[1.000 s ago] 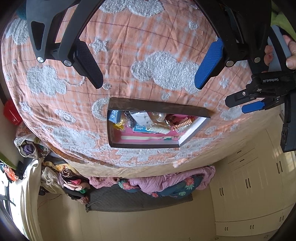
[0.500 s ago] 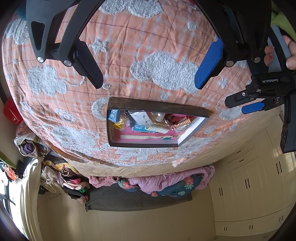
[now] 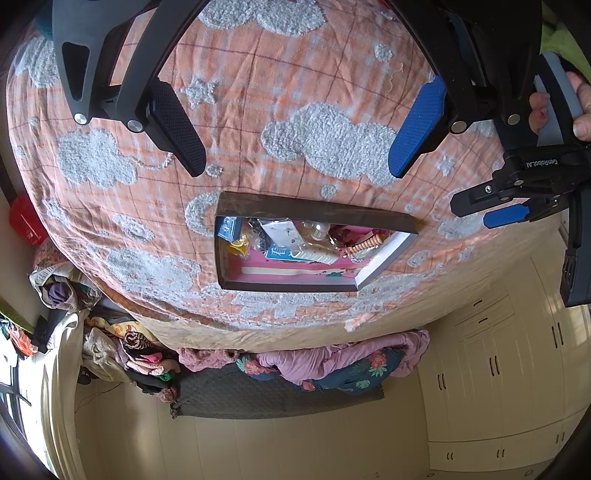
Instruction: Organize jewelry
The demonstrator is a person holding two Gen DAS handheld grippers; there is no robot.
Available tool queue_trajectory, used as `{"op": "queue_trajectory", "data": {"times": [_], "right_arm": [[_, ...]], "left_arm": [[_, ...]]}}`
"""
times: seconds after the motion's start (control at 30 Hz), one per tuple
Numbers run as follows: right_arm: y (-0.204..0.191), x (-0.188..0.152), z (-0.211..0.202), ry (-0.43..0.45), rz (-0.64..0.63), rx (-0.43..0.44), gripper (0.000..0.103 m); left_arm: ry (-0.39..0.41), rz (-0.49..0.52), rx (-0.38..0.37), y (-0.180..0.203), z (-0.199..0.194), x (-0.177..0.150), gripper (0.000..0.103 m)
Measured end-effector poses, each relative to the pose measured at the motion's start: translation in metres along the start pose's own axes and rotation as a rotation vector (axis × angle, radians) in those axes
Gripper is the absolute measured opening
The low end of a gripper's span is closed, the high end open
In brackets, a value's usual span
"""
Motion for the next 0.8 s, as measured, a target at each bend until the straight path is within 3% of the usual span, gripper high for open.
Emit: {"op": "queue_trajectory", "data": {"times": [0.8], "right_arm": [[0.0, 0.0013, -0.0023, 0.0, -0.005, -0.004, 0.098]], "left_arm": [[-0.002, -0.002, 0.009, -0.0039, -0.0002, 0.0014, 0.093]]}}
Point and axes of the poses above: each gripper's, at about its wrist camera, not at the fingertips, and z roughly the way its jaws point, y to its right, x to its top, the point moved 8 cm from there along z, roughly the way its jaws point, and after that the axes turned 9 degrees about y, right-handed, at the moved point
